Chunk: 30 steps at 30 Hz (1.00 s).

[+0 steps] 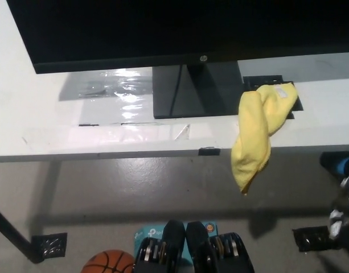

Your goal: The robot uses its right hand to pick up the cloth kept in the middle of the desk and use it to wipe the monitor in the middle of the desk by swiping its screen twice

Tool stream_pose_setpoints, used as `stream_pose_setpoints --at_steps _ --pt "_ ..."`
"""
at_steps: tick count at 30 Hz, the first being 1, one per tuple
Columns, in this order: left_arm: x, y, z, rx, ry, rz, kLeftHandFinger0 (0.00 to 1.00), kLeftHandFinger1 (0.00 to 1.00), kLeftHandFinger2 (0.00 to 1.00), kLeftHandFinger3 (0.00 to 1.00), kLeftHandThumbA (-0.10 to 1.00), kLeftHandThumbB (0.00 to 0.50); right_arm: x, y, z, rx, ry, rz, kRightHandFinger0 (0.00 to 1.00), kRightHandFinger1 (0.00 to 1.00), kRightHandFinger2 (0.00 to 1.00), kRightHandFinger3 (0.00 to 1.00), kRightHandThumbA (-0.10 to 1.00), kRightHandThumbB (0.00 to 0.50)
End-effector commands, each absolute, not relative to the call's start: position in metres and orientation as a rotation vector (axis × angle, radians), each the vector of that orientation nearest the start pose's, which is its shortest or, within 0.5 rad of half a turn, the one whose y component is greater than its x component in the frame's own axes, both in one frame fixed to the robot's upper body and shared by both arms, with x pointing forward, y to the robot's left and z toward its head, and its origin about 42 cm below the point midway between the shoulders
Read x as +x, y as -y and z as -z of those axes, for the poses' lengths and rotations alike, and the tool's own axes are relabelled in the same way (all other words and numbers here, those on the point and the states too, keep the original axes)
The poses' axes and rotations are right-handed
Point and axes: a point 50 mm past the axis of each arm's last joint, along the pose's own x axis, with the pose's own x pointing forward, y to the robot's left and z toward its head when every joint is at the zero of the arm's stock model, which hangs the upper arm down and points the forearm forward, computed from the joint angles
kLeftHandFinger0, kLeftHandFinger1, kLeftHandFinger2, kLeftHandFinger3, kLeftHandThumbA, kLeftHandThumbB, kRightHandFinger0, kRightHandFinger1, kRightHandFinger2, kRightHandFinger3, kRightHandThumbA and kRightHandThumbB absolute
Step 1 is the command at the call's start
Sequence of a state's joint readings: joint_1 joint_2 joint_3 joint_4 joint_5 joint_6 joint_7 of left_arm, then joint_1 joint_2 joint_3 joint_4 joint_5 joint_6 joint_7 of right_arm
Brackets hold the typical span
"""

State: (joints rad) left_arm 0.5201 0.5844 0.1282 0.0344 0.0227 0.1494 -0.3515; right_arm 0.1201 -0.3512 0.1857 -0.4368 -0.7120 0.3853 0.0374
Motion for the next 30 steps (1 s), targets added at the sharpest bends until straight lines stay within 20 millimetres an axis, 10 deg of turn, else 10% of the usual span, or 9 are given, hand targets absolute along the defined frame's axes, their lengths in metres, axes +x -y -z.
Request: stream_pose_setpoints --at_steps 1,8,17,30 --pt "0.071 -0.456 -0.060 0.530 -0.760 0.163 0.78 0.76 0.87 1.00 0.11 0.104 0.238 0.252 -0.140 -0.799 0.048 0.039 0.34 0.51 0.72 0.85 0.07 0.140" --pt "0.075 -0.458 -0.060 0.503 -0.675 0.095 0.70 0.73 0.84 1.00 0.14 0.089 0.242 0.201 -0.076 -0.322 -0.105 0.077 0.33 0.53 0.66 0.81 -0.10 0.133" --pt "0.077 -0.462 -0.061 0.534 -0.674 0.077 0.71 0.72 0.83 0.98 0.09 0.071 0.249 0.194 -0.067 -0.276 -0.111 0.024 0.20 0.41 0.64 0.79 -0.06 0.148" --pt "0.087 -0.461 -0.064 0.553 -0.660 0.077 0.70 0.71 0.82 0.98 0.08 0.069 0.256 0.199 -0.067 -0.317 -0.057 -0.007 0.26 0.44 0.63 0.78 -0.07 0.139"
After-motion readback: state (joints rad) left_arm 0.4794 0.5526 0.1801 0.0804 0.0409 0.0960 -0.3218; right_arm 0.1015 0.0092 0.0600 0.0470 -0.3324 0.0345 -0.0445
